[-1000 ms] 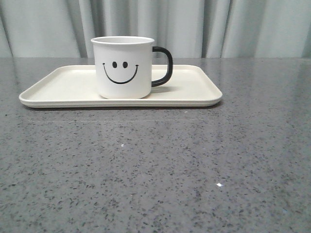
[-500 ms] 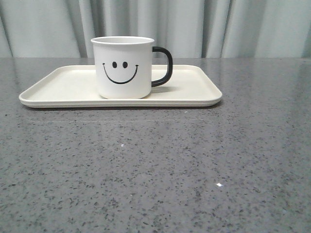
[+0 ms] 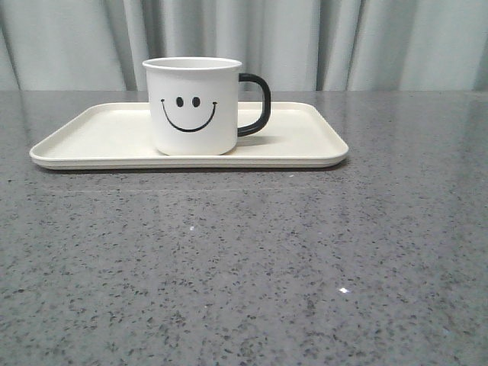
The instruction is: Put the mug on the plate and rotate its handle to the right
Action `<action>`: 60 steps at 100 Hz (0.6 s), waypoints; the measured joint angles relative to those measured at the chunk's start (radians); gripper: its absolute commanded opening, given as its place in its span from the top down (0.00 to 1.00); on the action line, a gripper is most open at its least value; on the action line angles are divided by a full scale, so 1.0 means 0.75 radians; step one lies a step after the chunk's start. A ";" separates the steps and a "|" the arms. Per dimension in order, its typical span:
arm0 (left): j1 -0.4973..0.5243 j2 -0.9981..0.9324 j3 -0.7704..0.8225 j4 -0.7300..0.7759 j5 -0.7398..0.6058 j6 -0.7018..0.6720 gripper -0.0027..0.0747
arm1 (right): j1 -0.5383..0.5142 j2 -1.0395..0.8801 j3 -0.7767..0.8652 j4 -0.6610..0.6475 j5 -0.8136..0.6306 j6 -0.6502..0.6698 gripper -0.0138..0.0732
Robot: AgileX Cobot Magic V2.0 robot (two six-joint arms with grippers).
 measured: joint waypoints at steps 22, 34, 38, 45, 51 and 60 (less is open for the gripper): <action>0.000 0.000 0.000 0.000 0.000 0.000 0.99 | 0.000 0.000 0.000 -0.017 -0.048 0.000 0.92; 0.000 0.000 0.000 0.000 0.000 0.000 0.99 | 0.000 0.000 0.000 -0.022 -0.053 0.000 0.92; 0.000 0.000 0.000 0.000 0.000 0.000 0.99 | 0.000 0.000 0.000 -0.022 -0.053 0.000 0.92; 0.000 0.000 0.000 0.000 0.000 0.000 0.99 | 0.000 0.000 0.000 -0.022 -0.053 0.000 0.92; 0.000 0.000 0.000 0.000 0.000 0.000 0.99 | 0.000 0.000 0.000 -0.022 -0.053 0.000 0.92; 0.000 0.000 0.000 0.000 0.000 0.000 0.99 | 0.000 0.000 0.000 -0.022 -0.053 0.000 0.92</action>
